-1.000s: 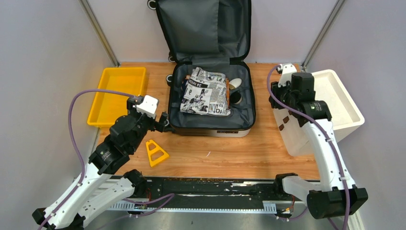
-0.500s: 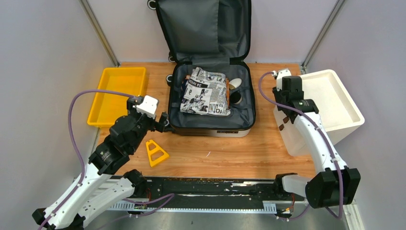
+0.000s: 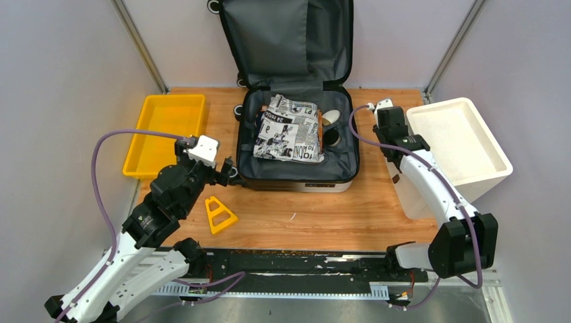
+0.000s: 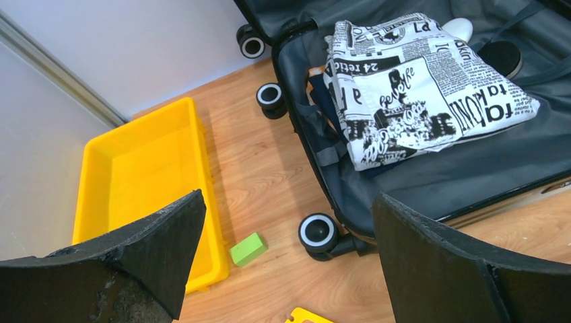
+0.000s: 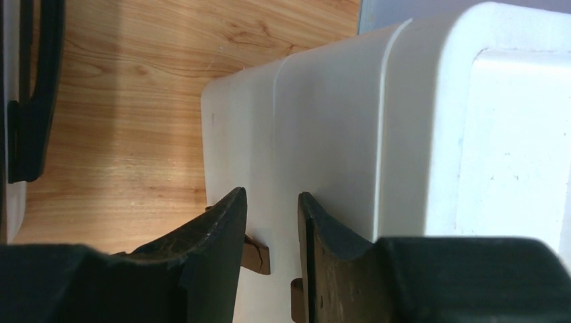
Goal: Open, take out, and arrange the luggage
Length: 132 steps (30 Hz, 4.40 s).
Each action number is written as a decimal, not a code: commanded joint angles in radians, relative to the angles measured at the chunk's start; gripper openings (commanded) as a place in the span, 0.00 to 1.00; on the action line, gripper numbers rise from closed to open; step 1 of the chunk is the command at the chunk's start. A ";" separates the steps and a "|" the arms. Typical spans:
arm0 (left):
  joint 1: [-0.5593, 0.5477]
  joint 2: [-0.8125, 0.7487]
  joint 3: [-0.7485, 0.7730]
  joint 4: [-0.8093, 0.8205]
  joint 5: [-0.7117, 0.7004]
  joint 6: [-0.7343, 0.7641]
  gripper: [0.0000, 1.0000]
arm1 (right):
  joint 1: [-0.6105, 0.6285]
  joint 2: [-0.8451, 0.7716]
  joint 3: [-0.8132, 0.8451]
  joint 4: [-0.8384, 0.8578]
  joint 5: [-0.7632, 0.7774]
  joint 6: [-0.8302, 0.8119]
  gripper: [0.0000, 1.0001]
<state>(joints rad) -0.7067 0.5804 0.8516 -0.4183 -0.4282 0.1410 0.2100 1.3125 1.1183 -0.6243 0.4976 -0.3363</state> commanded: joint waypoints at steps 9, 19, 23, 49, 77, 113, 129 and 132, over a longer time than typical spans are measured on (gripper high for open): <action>-0.001 -0.007 0.007 0.034 -0.005 0.015 1.00 | 0.020 0.028 -0.006 0.049 0.102 -0.070 0.38; -0.001 -0.017 0.004 0.041 0.014 0.011 1.00 | 0.174 -0.051 -0.070 -0.120 -0.074 -0.348 0.48; -0.001 -0.018 0.000 0.043 0.016 0.008 1.00 | 0.183 -0.099 -0.151 -0.148 -0.075 -0.450 0.48; -0.002 -0.048 -0.002 0.052 0.068 -0.005 1.00 | 0.116 -0.026 -0.163 -0.126 0.049 -0.676 0.49; -0.001 -0.072 -0.001 0.062 0.116 -0.020 1.00 | 0.097 -0.045 -0.238 -0.081 0.095 -0.770 0.46; -0.001 -0.087 -0.005 0.072 0.128 -0.025 1.00 | 0.218 -0.026 -0.180 -0.310 0.045 -0.811 0.48; -0.001 -0.098 -0.008 0.083 0.175 -0.045 1.00 | 0.153 -0.035 -0.222 -0.269 0.130 -0.934 0.47; -0.001 -0.097 -0.006 0.085 0.189 -0.048 1.00 | 0.152 -0.005 -0.207 -0.264 0.164 -0.940 0.48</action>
<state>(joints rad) -0.7067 0.4885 0.8494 -0.3733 -0.2661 0.1101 0.3740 1.2999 0.9012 -0.9039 0.5816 -1.2339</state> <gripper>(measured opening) 0.998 0.473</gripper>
